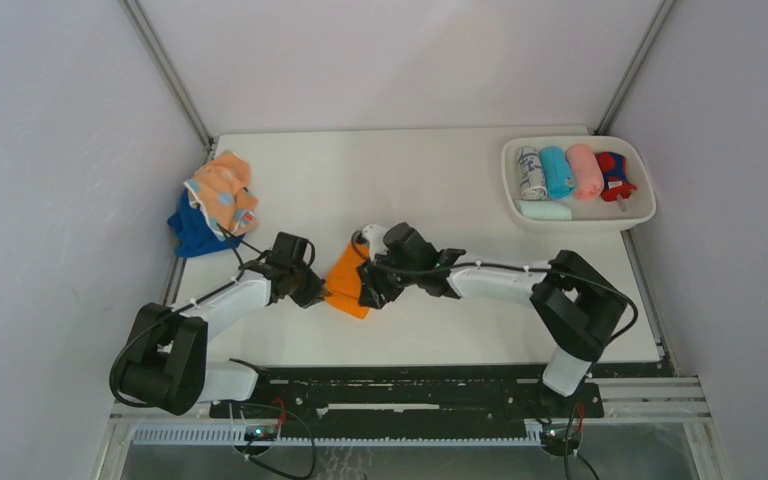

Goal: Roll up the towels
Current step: Roll the towel at the center of the board.

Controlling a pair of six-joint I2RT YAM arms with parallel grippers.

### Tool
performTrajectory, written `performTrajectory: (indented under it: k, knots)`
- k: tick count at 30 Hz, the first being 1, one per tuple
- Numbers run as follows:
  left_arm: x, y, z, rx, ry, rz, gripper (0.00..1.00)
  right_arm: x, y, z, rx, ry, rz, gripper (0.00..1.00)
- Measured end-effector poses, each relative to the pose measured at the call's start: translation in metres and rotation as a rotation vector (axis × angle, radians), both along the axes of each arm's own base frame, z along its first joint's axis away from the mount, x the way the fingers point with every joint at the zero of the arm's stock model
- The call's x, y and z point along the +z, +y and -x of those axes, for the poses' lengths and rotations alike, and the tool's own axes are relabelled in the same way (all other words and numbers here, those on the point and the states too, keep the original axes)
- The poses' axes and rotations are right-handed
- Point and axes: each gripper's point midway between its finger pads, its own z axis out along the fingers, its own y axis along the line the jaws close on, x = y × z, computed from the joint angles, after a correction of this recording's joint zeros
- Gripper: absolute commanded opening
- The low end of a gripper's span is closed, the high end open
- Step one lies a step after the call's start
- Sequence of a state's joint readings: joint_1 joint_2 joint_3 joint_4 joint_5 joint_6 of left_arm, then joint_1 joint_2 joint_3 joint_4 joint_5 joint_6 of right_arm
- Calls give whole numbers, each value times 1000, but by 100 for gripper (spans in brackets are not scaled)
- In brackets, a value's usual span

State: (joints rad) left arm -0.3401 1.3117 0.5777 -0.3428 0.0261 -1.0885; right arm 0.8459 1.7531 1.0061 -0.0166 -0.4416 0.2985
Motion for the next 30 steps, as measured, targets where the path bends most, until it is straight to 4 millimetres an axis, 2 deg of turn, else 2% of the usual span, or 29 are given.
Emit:
performTrajectory:
  k: [5,9,13,20,30]
  knots:
    - [0,6,8,-8,45,-40,0,20,19,24,113,-328,79,55]
    - [0,8,12,-10,61,-51,0,19,32,42,203,-521,148,57]
    - [-1,9,13,-15,66,-55,0,8,39,43,245,-638,216,57]
    - [-1,9,13,-15,66,-55,0,-22,45,34,286,-732,348,54]
    - [-1,9,13,-15,65,-55,0,-44,48,32,318,-745,442,41]
